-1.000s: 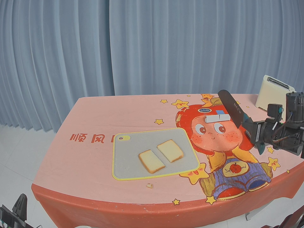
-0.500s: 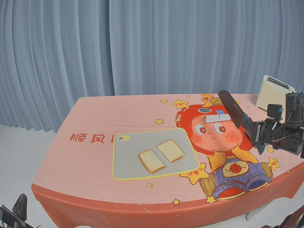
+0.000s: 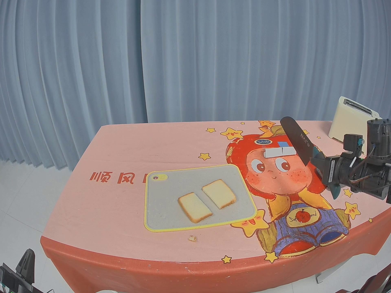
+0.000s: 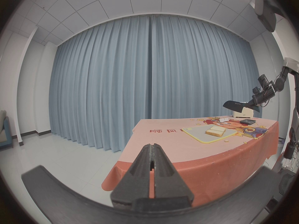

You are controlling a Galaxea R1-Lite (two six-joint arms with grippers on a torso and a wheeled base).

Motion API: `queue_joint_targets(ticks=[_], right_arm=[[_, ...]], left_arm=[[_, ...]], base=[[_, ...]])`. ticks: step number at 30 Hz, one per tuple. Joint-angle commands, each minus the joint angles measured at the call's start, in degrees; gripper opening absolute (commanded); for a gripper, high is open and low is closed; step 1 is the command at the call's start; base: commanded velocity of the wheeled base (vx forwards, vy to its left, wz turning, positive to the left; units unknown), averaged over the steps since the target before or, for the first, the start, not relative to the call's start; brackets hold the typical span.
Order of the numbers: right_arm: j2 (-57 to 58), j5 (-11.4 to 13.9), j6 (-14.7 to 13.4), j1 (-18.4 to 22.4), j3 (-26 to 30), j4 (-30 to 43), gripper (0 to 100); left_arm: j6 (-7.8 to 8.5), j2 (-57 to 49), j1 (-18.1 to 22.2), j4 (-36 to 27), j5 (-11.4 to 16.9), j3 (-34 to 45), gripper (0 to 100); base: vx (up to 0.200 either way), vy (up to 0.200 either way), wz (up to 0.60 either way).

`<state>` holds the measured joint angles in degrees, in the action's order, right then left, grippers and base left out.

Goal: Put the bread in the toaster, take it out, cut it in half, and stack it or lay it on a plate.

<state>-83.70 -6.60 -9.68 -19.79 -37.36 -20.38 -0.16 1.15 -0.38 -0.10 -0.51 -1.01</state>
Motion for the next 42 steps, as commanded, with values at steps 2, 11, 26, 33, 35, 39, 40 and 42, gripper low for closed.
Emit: queue_joint_targets(ticks=[2,11,26,33,35,39,40,42], right_arm=[[-0.67,0.00,-0.08,-0.08,0.01,-0.01,0],[-2.87,0.00,0.01,0.71,0.10,-0.01,0],[-6.12,0.18,0.10,2.91,0.27,-3.17,0],[-7.53,0.35,0.98,3.70,0.54,-5.37,0],[-8.06,0.35,1.33,3.97,0.71,-5.46,0],[-8.06,0.35,1.33,4.14,0.54,-5.46,0],[-8.15,0.35,1.24,4.23,0.54,-5.46,0],[-8.23,0.35,1.33,4.23,0.45,-5.46,0]], left_arm=[[-0.02,0.08,0.03,0.01,-0.02,1.01,0],[-0.02,0.08,0.03,0.01,-0.02,1.01,0],[-0.02,0.08,0.03,0.01,-0.02,1.01,0],[-0.02,0.08,0.03,0.01,-0.02,1.01,0],[-0.02,0.08,0.03,0.01,-0.02,1.01,0],[-0.02,0.08,0.03,0.01,-0.02,1.01,0],[-0.02,0.08,0.03,0.01,-0.02,1.01,0],[-0.02,0.08,0.03,0.01,-0.02,1.01,0]], base=[[0.000,0.000,0.00],[0.000,0.000,0.00],[0.000,0.000,0.00],[0.000,0.000,0.00],[0.000,0.000,0.00],[0.000,0.000,0.00],[0.000,0.000,0.00],[0.000,0.000,0.00]])
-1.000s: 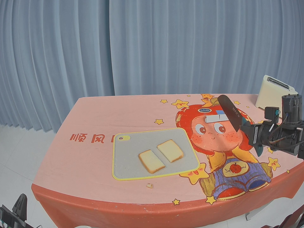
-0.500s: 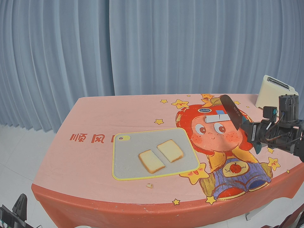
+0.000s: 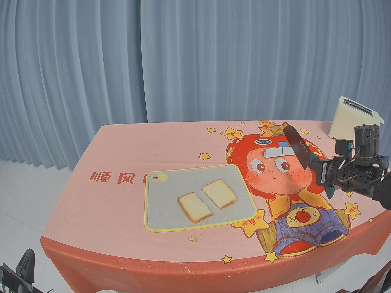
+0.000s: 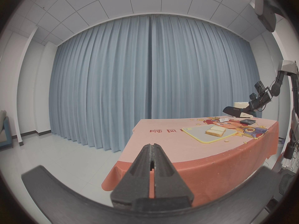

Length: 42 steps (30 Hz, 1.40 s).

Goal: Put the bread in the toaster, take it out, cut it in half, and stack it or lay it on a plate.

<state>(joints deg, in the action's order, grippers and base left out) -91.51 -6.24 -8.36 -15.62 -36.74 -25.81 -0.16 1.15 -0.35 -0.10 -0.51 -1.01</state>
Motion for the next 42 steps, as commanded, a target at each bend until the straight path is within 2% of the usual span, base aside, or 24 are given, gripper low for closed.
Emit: queue_joint_targets(ticks=[1,42], right_arm=[[-0.33,0.00,0.01,0.06,-0.17,-0.03,0],[-0.42,0.62,-0.16,-0.20,0.62,0.06,0]], left_arm=[[-0.02,0.08,0.00,0.01,-0.02,1.01,0],[-0.02,0.08,0.00,0.01,-0.02,1.01,0]], base=[[0.000,0.000,0.00],[0.000,0.000,0.00]])
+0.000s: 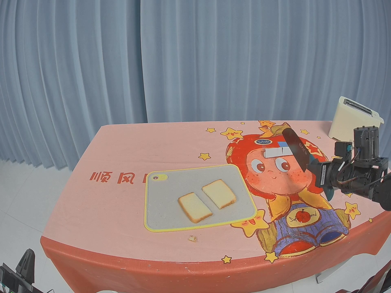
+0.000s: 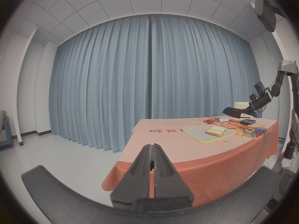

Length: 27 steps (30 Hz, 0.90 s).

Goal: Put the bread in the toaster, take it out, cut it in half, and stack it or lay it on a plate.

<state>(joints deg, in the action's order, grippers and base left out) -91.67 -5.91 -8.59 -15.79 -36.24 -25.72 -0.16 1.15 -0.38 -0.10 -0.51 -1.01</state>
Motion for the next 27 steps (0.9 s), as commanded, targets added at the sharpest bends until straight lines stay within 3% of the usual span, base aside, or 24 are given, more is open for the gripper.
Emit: queue_joint_targets(ticks=[1,27], right_arm=[[-0.17,0.38,0.07,-0.03,0.12,-0.03,0],[-3.07,0.55,-0.19,0.32,-0.23,-0.12,0]], left_arm=[[-0.02,0.08,0.03,0.01,-0.02,1.01,0],[-0.02,0.08,0.03,0.01,-0.02,1.01,0]], base=[[0.000,0.000,0.00],[0.000,0.000,0.00]])
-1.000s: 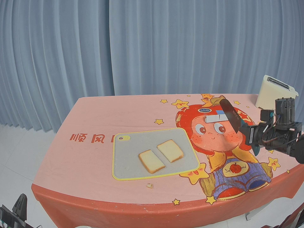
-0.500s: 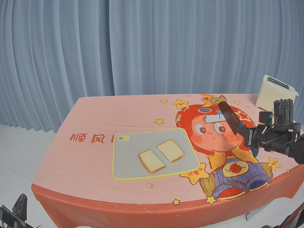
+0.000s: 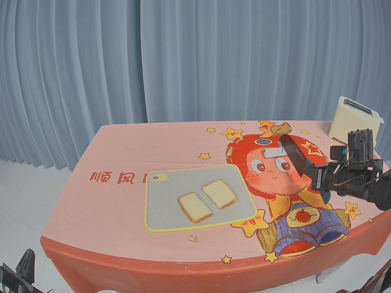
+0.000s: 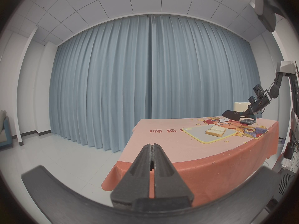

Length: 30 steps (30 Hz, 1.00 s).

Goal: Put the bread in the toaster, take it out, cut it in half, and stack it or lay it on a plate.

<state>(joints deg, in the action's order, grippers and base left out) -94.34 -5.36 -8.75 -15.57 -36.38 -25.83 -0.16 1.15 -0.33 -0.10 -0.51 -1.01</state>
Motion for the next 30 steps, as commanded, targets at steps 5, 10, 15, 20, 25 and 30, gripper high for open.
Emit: queue_joint_targets(ticks=[5,10,15,20,25,30], right_arm=[[-0.93,0.00,-0.04,0.71,-0.27,-0.01,0],[-1.28,0.00,0.05,0.71,-0.27,-0.01,0],[-1.28,0.00,0.23,0.54,-0.10,-0.01,0],[-1.37,0.00,0.14,0.45,-0.10,-0.01,0],[-1.37,0.00,0.05,0.54,-0.10,-0.01,0],[-1.90,-0.09,-0.04,0.63,-0.19,-0.01,0]], left_arm=[[-0.02,0.08,-0.02,0.01,-0.02,1.01,0],[-0.02,0.08,-0.02,0.01,-0.02,1.01,0],[-0.02,0.08,-0.02,0.01,-0.02,1.01,0],[-0.02,0.08,-0.02,0.01,-0.02,1.01,0],[-0.02,0.08,-0.02,0.01,-0.02,1.01,0],[-0.02,0.08,-0.02,0.01,-0.02,1.01,0]], base=[[0.000,0.000,0.00],[0.000,0.000,0.00],[0.000,0.000,0.00],[0.000,0.000,0.00],[0.000,0.000,0.00],[0.000,0.000,0.00]])
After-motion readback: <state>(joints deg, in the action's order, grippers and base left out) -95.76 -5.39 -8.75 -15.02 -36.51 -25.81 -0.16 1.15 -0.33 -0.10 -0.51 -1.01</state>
